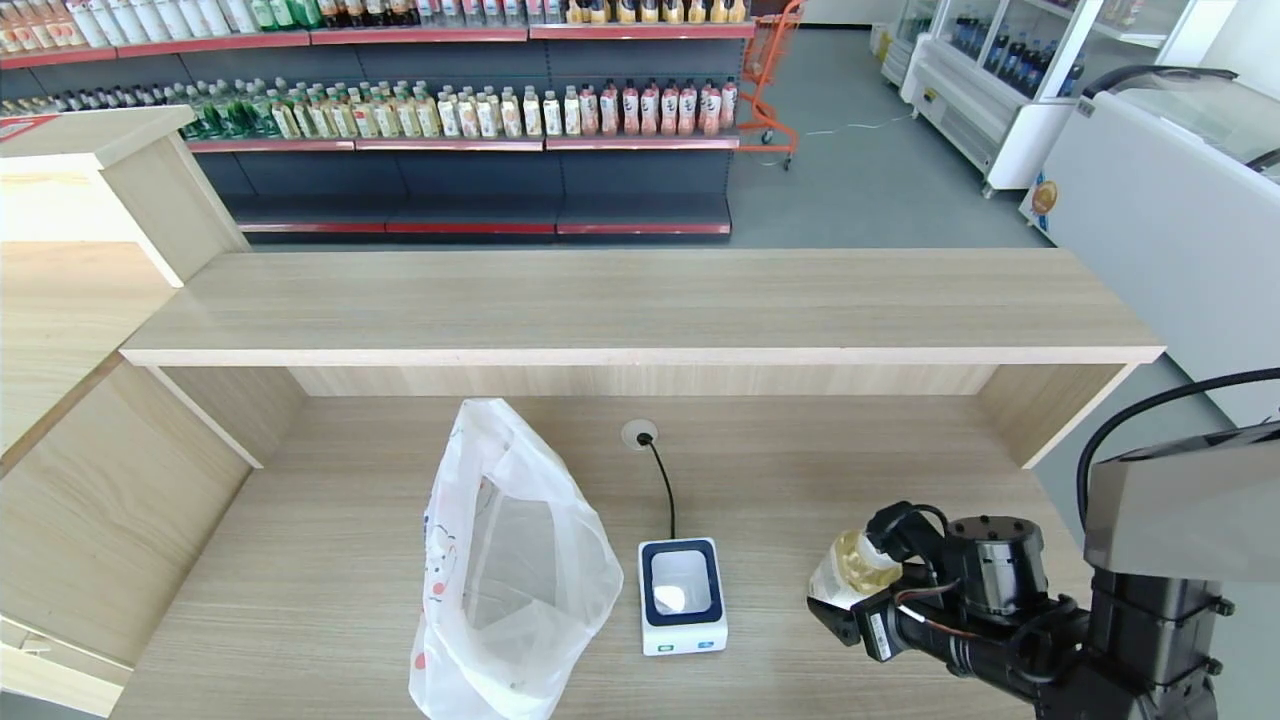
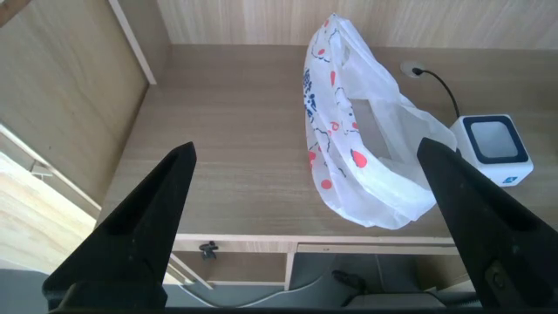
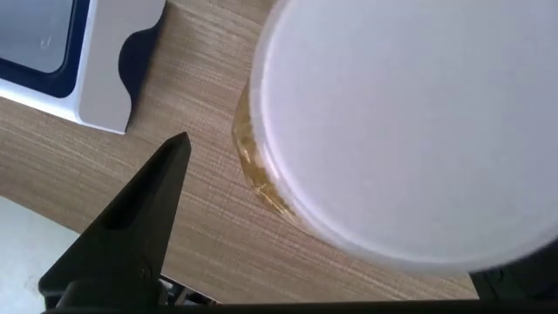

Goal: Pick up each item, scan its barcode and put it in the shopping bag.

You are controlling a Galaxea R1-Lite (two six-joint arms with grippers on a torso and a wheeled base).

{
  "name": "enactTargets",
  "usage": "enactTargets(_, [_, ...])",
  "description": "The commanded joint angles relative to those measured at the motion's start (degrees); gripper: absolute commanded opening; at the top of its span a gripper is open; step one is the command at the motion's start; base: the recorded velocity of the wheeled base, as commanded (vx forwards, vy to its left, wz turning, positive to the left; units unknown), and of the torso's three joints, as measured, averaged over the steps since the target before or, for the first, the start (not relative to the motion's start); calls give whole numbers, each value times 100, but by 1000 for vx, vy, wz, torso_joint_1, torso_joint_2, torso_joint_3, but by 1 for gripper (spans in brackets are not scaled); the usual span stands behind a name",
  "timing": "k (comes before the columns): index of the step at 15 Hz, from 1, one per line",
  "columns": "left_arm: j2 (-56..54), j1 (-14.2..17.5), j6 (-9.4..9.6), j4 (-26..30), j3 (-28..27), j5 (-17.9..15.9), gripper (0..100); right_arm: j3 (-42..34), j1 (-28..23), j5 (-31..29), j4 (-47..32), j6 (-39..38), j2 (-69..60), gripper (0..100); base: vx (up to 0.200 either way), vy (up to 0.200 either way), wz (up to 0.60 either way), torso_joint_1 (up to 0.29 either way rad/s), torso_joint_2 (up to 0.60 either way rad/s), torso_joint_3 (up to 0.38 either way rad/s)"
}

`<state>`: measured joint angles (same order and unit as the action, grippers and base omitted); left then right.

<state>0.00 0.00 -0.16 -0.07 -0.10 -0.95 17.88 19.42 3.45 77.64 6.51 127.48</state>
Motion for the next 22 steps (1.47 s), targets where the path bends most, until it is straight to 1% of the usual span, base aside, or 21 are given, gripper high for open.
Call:
enactTargets(1, [0, 0, -2, -1, 1, -2, 100, 13, 71, 7, 67, -9, 172, 100, 0, 0, 0, 0, 0, 0])
enactTargets(3, [0, 0, -2, -1, 1, -2, 100, 22, 106, -99, 331, -18, 278, 100, 0, 0, 0, 0, 0, 0])
enactTargets(5, [0, 0, -2, -1, 1, -2, 100, 154, 229, -450, 436, -273, 392, 100, 0, 0, 0, 0, 0, 0])
enactTargets(7, [0, 0, -2, -1, 1, -2, 100, 259, 387, -679, 524, -405, 462, 100, 0, 0, 0, 0, 0, 0])
enactTargets(10, [0, 0, -2, -1, 1, -2, 100, 259, 519, -714, 568, -431, 506, 100, 0, 0, 0, 0, 0, 0])
enactTargets(18, [0, 0, -2, -1, 1, -2, 100, 787, 563, -705, 577, -633, 664, 100, 0, 0, 0, 0, 0, 0])
enactTargets(19, [0, 0, -2, -1, 1, -2, 100, 857, 545, -705, 568, -625, 656, 0, 0, 0, 0, 0, 0, 0])
enactTargets(22, [0, 0, -2, -1, 1, -2, 100, 1086, 537, -705, 568, -598, 620, 0, 0, 0, 0, 0, 0, 0])
